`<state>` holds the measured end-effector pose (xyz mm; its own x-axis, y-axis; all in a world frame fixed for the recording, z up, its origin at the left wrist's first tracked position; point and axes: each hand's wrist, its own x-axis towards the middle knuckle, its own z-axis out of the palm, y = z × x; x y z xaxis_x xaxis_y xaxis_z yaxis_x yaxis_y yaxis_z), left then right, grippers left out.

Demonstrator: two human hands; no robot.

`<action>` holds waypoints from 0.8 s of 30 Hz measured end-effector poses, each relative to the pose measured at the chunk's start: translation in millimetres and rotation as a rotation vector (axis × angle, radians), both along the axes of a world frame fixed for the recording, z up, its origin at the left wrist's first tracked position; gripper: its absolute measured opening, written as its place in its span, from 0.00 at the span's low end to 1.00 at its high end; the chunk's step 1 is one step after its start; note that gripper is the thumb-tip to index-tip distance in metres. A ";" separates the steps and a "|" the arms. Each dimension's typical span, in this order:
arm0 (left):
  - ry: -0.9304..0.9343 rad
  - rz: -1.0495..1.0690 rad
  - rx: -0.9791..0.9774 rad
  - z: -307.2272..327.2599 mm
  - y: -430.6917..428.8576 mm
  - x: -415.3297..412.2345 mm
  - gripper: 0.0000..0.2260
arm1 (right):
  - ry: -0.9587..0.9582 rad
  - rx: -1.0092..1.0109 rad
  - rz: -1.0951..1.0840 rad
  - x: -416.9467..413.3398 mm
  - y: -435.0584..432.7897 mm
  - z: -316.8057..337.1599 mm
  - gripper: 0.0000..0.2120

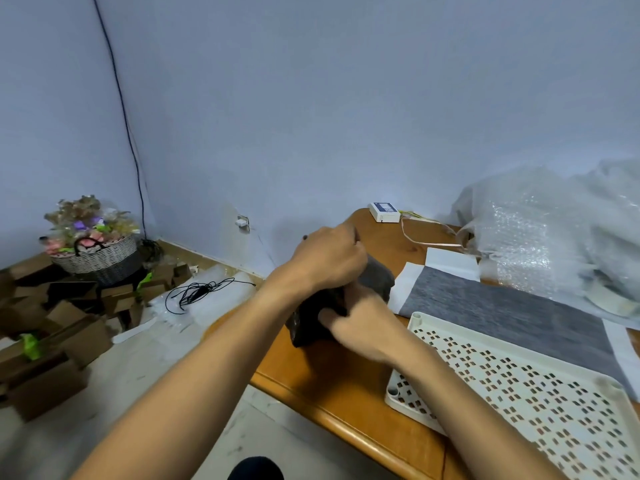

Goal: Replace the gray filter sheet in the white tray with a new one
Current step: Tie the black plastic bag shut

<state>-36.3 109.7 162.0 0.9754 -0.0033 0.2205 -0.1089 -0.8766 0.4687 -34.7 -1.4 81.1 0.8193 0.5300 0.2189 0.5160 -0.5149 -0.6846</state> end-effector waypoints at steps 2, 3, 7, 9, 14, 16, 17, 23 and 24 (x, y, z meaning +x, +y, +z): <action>0.059 -0.059 -0.004 4.0 -6.1 -0.4 0.13 | 0.002 -0.051 0.067 -9.9 5.4 3.3 0.09; 0.112 -0.113 -0.051 5.3 -9.2 -2.1 0.13 | 0.002 -0.061 0.068 -12.5 8.0 2.6 0.12; 0.362 -0.283 -0.306 11.6 -18.4 -14.0 0.11 | 0.033 -0.001 -0.048 -7.0 12.8 -7.4 0.14; 0.255 -0.269 -0.316 11.3 -14.1 -14.3 0.11 | 0.151 0.223 -0.115 -2.5 10.4 -9.1 0.09; -0.324 -0.024 -0.367 -10.0 18.4 -11.8 0.30 | 0.433 0.646 -0.163 15.7 0.4 -2.5 0.10; -0.209 -0.134 -0.449 -34.6 23.6 -10.9 0.40 | 0.512 0.742 -0.204 20.3 -2.3 2.0 0.14; -0.124 -0.184 -0.474 -49.7 23.5 -10.1 0.43 | 0.544 0.801 -0.228 21.7 -2.6 4.5 0.15; -0.094 -0.212 -0.509 -101.1 31.3 -1.4 0.37 | 0.440 0.718 -0.390 30.5 -5.4 2.6 0.15; -0.129 -0.204 -0.465 -104.0 31.1 -0.3 0.30 | 0.402 0.674 -0.401 31.4 -6.9 0.8 0.16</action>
<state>-36.6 140.8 58.1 0.9299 -0.0634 0.3622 -0.3383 -0.5336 0.7751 -3.3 -8.2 82.0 0.9982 0.0480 0.0359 0.0372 -0.0263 -0.9990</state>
